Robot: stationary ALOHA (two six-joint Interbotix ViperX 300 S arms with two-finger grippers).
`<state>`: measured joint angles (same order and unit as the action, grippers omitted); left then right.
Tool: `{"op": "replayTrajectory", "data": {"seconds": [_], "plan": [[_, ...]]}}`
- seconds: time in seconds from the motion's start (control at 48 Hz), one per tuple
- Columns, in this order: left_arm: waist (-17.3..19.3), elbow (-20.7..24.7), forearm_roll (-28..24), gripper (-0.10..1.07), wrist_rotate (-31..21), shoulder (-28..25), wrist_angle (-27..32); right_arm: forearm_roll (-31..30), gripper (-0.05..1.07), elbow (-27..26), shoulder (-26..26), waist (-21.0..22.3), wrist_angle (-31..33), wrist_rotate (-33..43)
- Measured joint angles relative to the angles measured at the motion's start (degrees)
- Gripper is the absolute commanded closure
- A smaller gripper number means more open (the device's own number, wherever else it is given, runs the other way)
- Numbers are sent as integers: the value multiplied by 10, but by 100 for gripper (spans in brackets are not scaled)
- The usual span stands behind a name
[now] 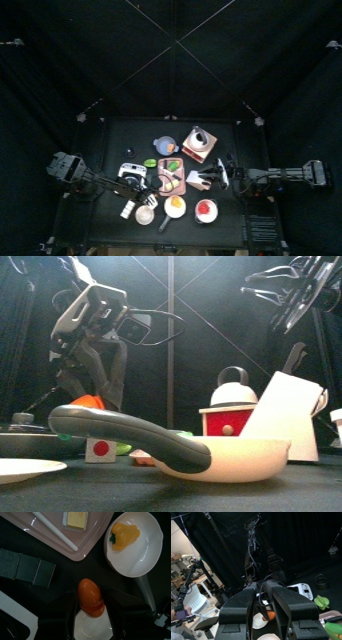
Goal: Place carrot on small plate
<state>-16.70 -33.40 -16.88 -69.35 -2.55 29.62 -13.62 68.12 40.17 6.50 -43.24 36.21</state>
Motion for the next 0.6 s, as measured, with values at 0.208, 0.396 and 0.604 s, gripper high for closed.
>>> {"op": "replayTrajectory", "data": {"seconds": [0.208,0.396,0.604], "plan": [[-13,-10,1,34,2,23,2,-1,37,-1,0,0,0,-1],[-37,-29,24,34,6,59,1,-3,37,-1,0,3,0,-5],[-71,-50,72,34,12,60,-16,-13,37,-1,0,19,0,-6]]}}
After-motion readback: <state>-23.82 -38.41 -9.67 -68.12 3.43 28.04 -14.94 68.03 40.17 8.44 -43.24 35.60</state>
